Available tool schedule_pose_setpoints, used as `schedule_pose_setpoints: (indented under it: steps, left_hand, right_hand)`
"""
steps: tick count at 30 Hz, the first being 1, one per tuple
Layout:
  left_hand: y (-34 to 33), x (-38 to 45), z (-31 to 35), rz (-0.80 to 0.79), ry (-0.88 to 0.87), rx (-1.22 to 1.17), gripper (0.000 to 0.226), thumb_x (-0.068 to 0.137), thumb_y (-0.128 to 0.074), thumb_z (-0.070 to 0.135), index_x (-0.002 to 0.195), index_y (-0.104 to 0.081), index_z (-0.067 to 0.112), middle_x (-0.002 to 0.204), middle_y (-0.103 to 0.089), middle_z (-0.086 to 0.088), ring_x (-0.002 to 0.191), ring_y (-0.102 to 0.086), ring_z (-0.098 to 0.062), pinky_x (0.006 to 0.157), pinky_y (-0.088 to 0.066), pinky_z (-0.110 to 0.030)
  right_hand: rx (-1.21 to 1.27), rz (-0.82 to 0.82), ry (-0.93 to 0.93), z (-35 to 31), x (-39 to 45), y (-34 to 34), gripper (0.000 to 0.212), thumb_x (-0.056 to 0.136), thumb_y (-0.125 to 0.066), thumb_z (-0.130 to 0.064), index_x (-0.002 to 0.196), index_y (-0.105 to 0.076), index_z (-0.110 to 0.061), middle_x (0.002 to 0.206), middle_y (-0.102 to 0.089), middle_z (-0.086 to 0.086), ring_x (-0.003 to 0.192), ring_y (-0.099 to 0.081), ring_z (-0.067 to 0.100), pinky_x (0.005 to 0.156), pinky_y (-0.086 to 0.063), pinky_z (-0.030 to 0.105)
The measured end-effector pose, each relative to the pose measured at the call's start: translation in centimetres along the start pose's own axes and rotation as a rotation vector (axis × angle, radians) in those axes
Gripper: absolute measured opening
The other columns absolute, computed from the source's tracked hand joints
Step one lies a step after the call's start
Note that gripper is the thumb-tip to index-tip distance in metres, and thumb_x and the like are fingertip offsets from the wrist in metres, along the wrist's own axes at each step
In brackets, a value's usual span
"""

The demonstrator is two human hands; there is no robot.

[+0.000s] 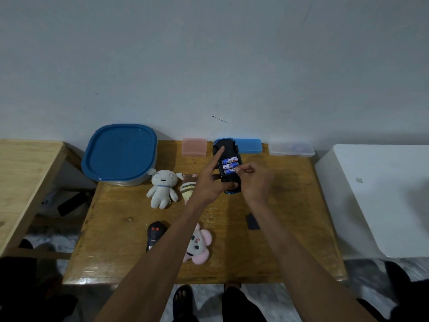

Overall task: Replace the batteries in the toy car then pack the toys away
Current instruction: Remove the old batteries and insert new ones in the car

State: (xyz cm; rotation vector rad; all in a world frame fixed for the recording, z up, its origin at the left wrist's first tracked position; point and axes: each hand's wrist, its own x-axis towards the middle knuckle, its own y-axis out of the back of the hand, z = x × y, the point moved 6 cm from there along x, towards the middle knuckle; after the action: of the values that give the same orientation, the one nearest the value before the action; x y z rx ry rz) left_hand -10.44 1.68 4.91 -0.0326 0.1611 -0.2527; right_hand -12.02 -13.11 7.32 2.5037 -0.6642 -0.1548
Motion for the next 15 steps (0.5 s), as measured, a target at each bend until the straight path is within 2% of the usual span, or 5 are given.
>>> schedule_pose_setpoints:
  steps: [3,6,9,12,15]
  left_hand:
    - [-0.4,0.1,0.1,-0.010,-0.024,0.019,0.105,0.074,-0.079,-0.017,0.152,-0.034,0.036,0.133,-0.052,0.007,0.101,-0.065,0.010,0.075,-0.058,-0.021]
    - [-0.7,0.1,-0.1,-0.013,-0.021,0.024,0.104,0.076,-0.077,-0.019,0.158,-0.031,0.026,0.134,-0.050,0.008,0.100,-0.063,0.014,0.073,-0.059,-0.020]
    - [-1.0,0.6,0.1,-0.027,-0.007,0.000,0.104,0.077,-0.076,-0.018,0.158,-0.032,0.030,0.134,-0.052,0.000,0.100,-0.068,0.002,0.074,-0.060,-0.024]
    - [-1.2,1.3,0.8,-0.019,0.005,-0.041,0.107,0.075,-0.077,-0.019,0.154,-0.035,0.039,0.139,-0.050,-0.007,0.107,-0.066,-0.016,0.077,-0.062,-0.032]
    - [-1.6,1.6,1.2,-0.033,0.019,-0.061,0.107,0.074,-0.077,-0.019,0.150,-0.035,0.045,0.142,-0.048,-0.005,0.109,-0.065,-0.017,0.078,-0.063,-0.033]
  right_hand:
    - [-0.050,-0.046,-0.011,0.0,0.6,0.1,0.003,0.086,-0.077,-0.020,0.085,-0.075,-0.018,0.086,-0.073,-0.004,0.077,-0.068,0.008,0.067,-0.059,0.029]
    - [-0.093,-0.126,-0.044,0.2,1.5,0.2,0.005,0.087,-0.075,-0.024,0.083,-0.074,-0.022,0.087,-0.072,-0.006,0.078,-0.067,0.008,0.067,-0.057,0.028]
    - [-0.047,-0.137,-0.039,0.5,2.0,1.0,0.007,0.088,-0.075,-0.028,0.081,-0.072,-0.028,0.084,-0.071,-0.010,0.077,-0.066,0.006,0.066,-0.055,0.025]
    - [0.047,0.067,-0.064,1.7,1.7,2.9,0.018,0.095,-0.065,-0.033,0.083,-0.072,-0.021,0.075,-0.067,-0.009,0.068,-0.062,0.006,0.058,-0.046,0.021]
    - [0.014,0.086,-0.168,4.7,1.0,3.2,0.017,0.097,-0.063,-0.032,0.089,-0.072,-0.019,0.081,-0.069,-0.005,0.074,-0.064,0.010,0.063,-0.050,0.026]
